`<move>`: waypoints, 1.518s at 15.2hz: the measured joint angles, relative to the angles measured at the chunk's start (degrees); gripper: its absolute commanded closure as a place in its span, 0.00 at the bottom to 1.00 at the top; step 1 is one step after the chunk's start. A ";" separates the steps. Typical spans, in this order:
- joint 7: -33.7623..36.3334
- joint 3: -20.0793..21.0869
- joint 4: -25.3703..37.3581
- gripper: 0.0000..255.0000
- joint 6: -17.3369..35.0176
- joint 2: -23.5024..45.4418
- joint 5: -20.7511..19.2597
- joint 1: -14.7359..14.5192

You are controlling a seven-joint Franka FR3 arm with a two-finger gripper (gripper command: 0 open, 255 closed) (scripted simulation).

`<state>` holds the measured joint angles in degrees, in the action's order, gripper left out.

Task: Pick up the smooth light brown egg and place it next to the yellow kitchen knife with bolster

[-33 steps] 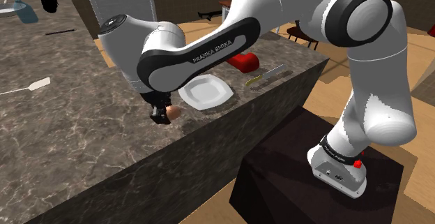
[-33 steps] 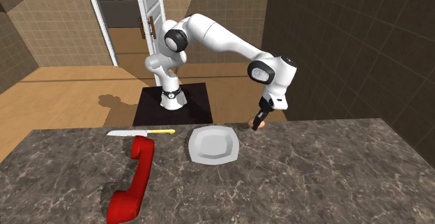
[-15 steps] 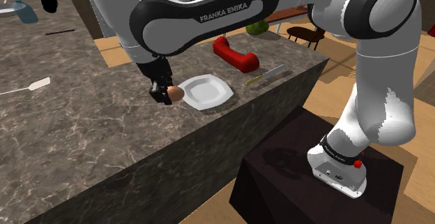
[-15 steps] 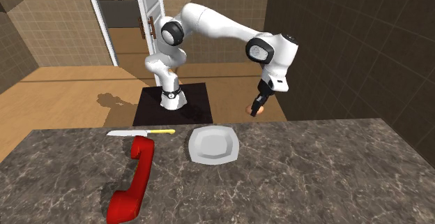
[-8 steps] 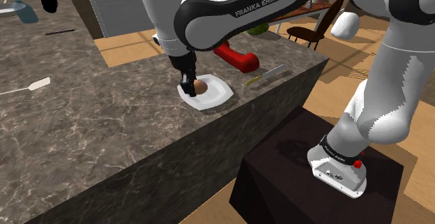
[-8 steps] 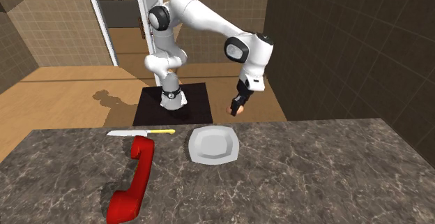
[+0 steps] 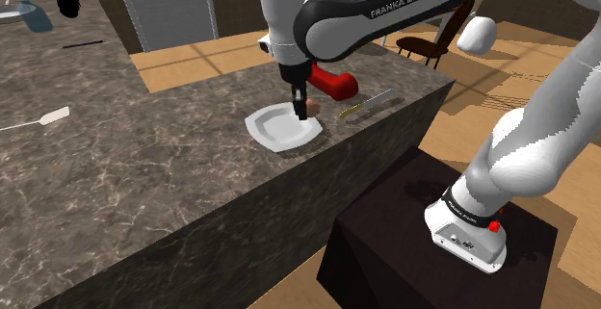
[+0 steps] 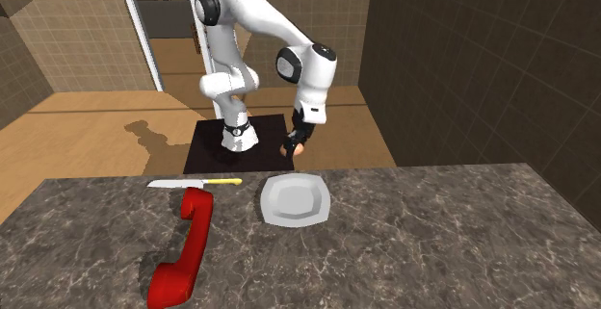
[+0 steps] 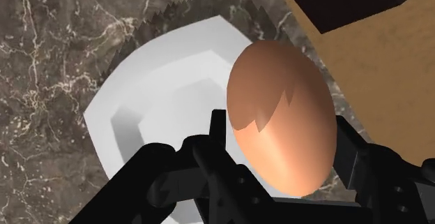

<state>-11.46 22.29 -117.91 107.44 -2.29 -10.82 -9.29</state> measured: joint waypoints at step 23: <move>-10.57 -7.44 -21.12 1.00 14.74 -9.12 -0.79 5.41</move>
<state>-22.02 14.85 -139.03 122.18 -11.41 -11.61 -3.88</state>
